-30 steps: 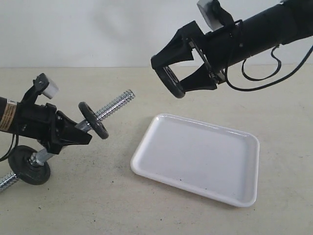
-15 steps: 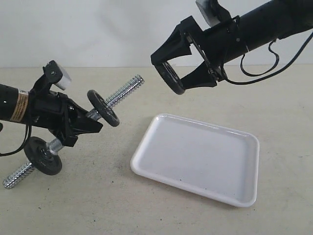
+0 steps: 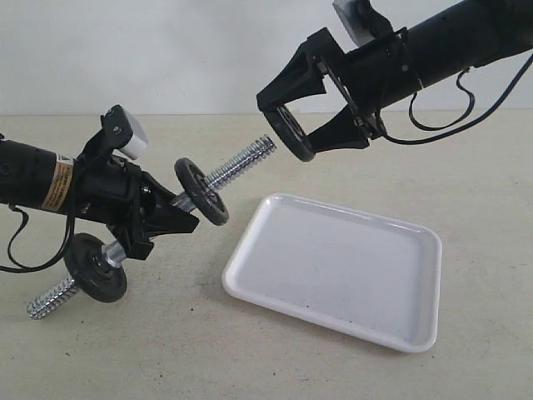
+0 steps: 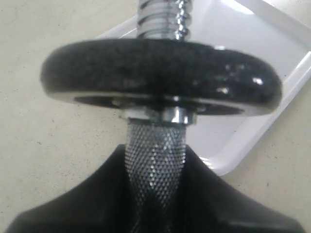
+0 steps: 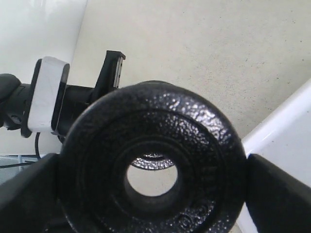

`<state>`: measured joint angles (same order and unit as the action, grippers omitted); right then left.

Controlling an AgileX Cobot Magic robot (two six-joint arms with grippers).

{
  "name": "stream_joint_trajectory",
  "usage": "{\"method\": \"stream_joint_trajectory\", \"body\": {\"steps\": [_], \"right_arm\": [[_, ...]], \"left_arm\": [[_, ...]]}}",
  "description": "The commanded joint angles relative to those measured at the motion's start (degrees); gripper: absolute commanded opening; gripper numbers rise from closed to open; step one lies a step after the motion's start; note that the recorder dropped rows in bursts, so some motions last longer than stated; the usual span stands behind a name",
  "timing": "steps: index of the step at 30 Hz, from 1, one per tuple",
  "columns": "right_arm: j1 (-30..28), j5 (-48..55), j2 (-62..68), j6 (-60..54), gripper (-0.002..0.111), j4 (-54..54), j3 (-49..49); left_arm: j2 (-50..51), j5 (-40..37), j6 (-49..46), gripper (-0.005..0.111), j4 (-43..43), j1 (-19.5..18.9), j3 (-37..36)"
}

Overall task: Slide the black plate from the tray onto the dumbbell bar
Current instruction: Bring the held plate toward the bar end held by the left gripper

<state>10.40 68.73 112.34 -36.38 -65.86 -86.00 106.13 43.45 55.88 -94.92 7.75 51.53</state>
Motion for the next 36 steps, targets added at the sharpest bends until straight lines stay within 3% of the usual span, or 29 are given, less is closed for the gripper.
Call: {"method": "stream_joint_trajectory", "body": {"steps": [1,9,36], "right_arm": [[-0.14,1.23,-0.47,-0.19,0.001,-2.84,-0.72],[-0.14,1.23,0.92,-1.31,0.001,-3.15,-0.72],[1.6,1.23,1.02,-1.15,0.001,-2.23,-0.72]], "left_arm": [[-3.1,26.51,0.22,0.004,7.69,0.28,1.27],[-3.1,26.51,-0.24,0.004,7.97,2.99,1.27],[-3.1,26.51,-1.55,0.004,13.51,2.99,1.27]]}}
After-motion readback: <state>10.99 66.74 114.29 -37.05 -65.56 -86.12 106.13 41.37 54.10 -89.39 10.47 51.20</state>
